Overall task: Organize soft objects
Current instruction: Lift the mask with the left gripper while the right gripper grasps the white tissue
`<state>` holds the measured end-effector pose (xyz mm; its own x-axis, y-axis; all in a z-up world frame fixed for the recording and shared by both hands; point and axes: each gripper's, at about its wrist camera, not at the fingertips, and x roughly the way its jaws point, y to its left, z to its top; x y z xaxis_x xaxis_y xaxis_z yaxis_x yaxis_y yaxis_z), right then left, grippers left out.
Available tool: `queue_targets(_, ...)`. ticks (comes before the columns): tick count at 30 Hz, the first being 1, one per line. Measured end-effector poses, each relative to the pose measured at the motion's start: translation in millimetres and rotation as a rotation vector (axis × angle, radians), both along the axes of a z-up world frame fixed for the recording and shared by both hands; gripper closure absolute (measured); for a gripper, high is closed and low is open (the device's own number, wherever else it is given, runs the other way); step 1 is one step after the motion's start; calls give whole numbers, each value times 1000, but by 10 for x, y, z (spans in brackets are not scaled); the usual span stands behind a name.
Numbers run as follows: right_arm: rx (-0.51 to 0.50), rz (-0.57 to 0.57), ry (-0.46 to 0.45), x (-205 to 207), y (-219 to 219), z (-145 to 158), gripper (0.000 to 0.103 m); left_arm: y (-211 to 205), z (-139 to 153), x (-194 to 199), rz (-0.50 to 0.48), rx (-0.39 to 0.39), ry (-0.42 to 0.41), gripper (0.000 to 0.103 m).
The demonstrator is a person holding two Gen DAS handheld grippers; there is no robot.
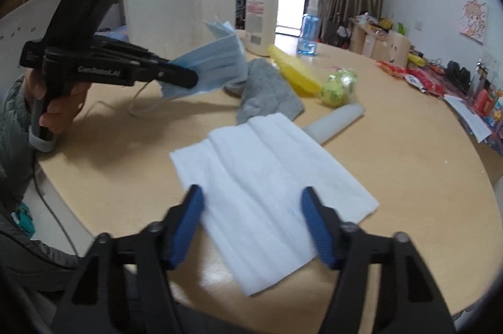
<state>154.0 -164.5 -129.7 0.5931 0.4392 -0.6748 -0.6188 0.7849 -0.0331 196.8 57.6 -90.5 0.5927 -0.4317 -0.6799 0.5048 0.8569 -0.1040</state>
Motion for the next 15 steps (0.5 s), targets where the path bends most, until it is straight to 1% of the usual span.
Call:
queue_targets(1, 0, 5, 7, -9, 10, 2, 53, -6, 6, -5, -2, 0, -6, 95)
queue_targets(2, -9, 7, 5, -26, 24, 7, 55, -12, 6, -14, -5, 0, -9, 95)
queue_targets(3, -14, 9, 6, -35, 33, 11, 60, -18, 7, -26, -7, 2, -14, 95)
queue_targets(4, -16, 12, 9, -47, 42, 13, 68, -21, 8, -39, -7, 3, -18, 95)
queue_targets(5, -18, 14, 13, -57, 48, 15, 72, -24, 8, -42, -6, 5, -22, 95)
queue_targets(6, -22, 10, 12, -66, 51, 21, 80, -22, 13, -48, -5, 5, -25, 95)
queue_targets(7, -23, 6, 11, -68, 50, 21, 87, -18, 21, -54, -5, 3, -29, 95)
queue_targets(9, -15, 2, 20, -64, 34, 21, 92, -6, 52, -72, -7, -7, -44, 95)
queue_targets(11, 2, 10, 26, -88, 16, 37, 93, -7, 87, -112, -10, -11, -67, 95)
queue_targets(15, 36, -3, 1, -123, -53, 142, 93, 5, 155, -195, -12, -16, -113, 95)
